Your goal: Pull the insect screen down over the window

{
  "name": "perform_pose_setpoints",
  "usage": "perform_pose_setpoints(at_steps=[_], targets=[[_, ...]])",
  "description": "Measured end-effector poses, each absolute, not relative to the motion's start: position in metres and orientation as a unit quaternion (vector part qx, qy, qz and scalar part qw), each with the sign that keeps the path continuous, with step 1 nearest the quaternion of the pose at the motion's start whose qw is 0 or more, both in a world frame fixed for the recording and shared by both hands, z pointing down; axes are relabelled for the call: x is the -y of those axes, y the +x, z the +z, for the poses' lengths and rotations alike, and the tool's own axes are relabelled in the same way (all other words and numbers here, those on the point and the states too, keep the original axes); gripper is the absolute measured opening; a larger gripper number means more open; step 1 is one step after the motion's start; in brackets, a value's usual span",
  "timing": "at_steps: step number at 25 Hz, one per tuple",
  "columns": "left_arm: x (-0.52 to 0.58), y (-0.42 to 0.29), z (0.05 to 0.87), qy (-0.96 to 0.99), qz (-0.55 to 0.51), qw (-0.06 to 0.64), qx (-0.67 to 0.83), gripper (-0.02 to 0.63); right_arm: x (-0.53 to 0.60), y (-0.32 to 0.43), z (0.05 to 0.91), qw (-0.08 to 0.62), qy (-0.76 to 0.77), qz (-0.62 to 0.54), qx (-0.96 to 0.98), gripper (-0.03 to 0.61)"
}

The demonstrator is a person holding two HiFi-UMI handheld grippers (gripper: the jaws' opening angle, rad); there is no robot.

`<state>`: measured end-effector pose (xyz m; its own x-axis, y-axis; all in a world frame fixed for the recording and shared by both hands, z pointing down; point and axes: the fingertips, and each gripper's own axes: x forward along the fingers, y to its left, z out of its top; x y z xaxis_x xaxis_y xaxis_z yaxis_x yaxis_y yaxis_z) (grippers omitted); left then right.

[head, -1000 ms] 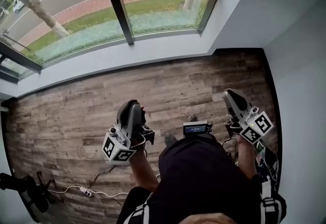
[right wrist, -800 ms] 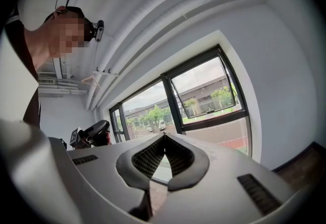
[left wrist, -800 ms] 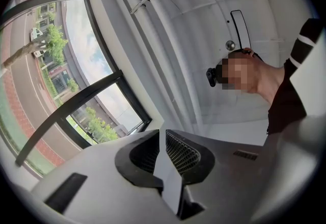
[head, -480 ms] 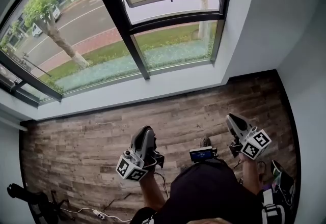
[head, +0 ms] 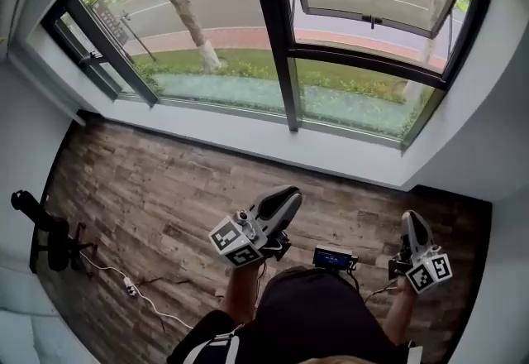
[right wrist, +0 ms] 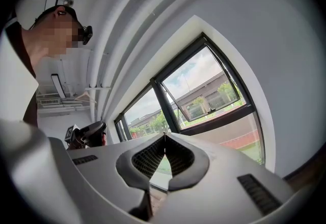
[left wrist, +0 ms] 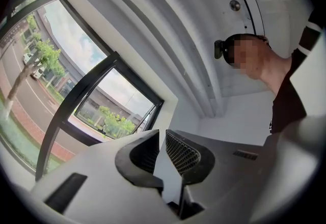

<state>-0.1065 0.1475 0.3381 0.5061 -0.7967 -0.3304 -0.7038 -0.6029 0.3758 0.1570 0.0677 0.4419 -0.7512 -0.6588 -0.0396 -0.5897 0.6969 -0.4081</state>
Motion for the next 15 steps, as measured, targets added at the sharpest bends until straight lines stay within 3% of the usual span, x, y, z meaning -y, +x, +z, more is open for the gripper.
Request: perform_pose_setpoints(at_steps=[8, 15], targets=[[-0.092, -0.103, 0.347, 0.831, -0.249, 0.125, 0.481, 0.031, -0.009, 0.170, 0.463, 0.074, -0.320, -0.206, -0.922, 0.006], [-0.013, -0.125, 0.364, 0.813, -0.338, 0.167, 0.443, 0.021, 0.046, 0.172, 0.474, 0.059, -0.349, -0.202, -0.913, 0.006]])
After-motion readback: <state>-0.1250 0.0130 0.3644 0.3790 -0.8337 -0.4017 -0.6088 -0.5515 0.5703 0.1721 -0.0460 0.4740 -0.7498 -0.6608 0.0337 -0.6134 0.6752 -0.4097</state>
